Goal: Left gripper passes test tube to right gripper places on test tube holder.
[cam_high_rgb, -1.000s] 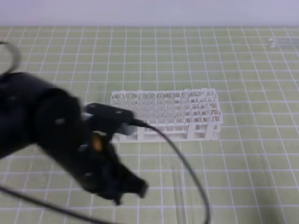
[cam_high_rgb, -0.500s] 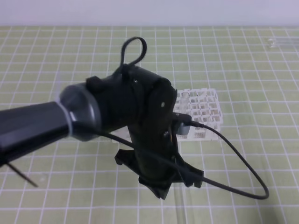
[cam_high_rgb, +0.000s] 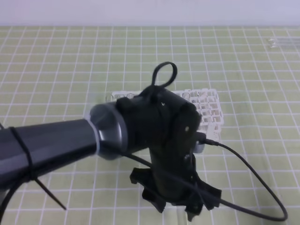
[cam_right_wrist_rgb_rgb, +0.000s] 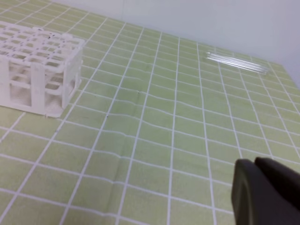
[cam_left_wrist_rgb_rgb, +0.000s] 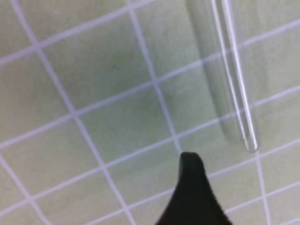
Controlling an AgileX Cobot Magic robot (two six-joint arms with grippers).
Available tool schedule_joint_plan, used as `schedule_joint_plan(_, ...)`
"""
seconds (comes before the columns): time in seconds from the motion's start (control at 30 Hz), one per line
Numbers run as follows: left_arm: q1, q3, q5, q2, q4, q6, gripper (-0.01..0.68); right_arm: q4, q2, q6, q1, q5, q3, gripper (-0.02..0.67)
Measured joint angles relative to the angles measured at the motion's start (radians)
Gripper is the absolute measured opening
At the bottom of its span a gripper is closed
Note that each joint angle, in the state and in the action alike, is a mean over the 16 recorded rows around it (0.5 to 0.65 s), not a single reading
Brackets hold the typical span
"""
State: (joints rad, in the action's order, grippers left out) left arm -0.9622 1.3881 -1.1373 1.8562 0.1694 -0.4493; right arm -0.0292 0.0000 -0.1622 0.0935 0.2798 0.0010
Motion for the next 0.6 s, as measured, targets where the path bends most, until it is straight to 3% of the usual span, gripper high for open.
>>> schedule_joint_plan(0.17, -0.033, 0.001, 0.022, 0.025, -0.021, -0.045, 0.464, 0.0, 0.0, 0.0, 0.0, 0.0, 0.0, -0.018)
schedule_joint_plan(0.6, -0.07, 0.004, 0.07, 0.103, -0.037, -0.131, 0.444, 0.0, 0.0, 0.0, 0.0, 0.0, 0.0, -0.018)
